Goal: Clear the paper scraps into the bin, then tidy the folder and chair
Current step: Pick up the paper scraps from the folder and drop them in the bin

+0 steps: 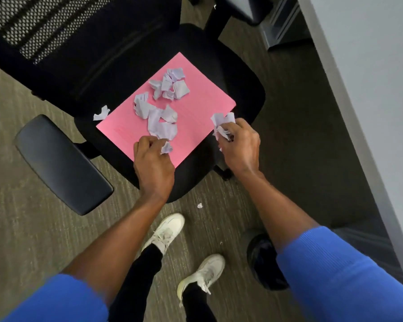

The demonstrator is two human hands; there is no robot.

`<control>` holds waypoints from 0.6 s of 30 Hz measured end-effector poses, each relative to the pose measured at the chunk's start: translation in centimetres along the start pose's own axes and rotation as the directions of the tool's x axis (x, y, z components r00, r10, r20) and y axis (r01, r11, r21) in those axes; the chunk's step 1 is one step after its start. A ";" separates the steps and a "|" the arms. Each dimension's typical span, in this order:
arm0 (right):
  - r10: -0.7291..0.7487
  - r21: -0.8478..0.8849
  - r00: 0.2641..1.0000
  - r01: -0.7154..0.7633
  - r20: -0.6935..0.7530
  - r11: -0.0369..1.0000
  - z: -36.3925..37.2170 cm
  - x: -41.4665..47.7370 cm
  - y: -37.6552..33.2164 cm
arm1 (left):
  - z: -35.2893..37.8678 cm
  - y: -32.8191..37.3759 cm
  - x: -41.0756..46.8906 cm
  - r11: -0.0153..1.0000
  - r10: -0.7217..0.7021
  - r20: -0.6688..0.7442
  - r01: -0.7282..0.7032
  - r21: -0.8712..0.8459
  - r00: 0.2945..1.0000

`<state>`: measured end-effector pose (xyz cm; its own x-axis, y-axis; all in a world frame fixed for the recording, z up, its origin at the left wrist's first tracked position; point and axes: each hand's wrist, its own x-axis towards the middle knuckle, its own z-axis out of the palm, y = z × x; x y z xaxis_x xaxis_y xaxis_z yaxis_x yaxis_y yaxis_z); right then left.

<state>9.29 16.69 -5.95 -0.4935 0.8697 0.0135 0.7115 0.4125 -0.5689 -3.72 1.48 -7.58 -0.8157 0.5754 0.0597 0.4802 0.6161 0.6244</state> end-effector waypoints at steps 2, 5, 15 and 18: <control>0.082 0.036 0.997 -0.081 -0.016 0.996 -0.9 -2.6 1.9 | 0.4 1.2 -2.2 0.999 0.041 0.026 -0.040 -0.037 0.999; 0.215 0.081 0.976 -0.212 -0.035 0.974 -1.8 -6.9 5.4 | 1.7 2.9 -5.6 0.992 0.111 0.095 -0.104 -0.069 0.989; 0.672 0.228 0.734 -0.674 0.097 0.703 -1.3 -23.9 17.1 | 10.9 6.4 -19.3 0.960 0.268 0.581 -0.264 -0.094 0.768; 0.741 0.242 0.669 -0.729 0.056 0.640 -0.3 -28.8 20.8 | 13.7 7.7 -24.0 0.982 0.154 0.721 -0.183 -0.037 0.675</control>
<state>38.45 0.32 -17.95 0.1693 0.8722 -0.4589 0.6938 -0.4362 -0.5731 23.99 -0.18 -14.86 -0.2447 0.8713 -0.4255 0.6093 0.4795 0.6315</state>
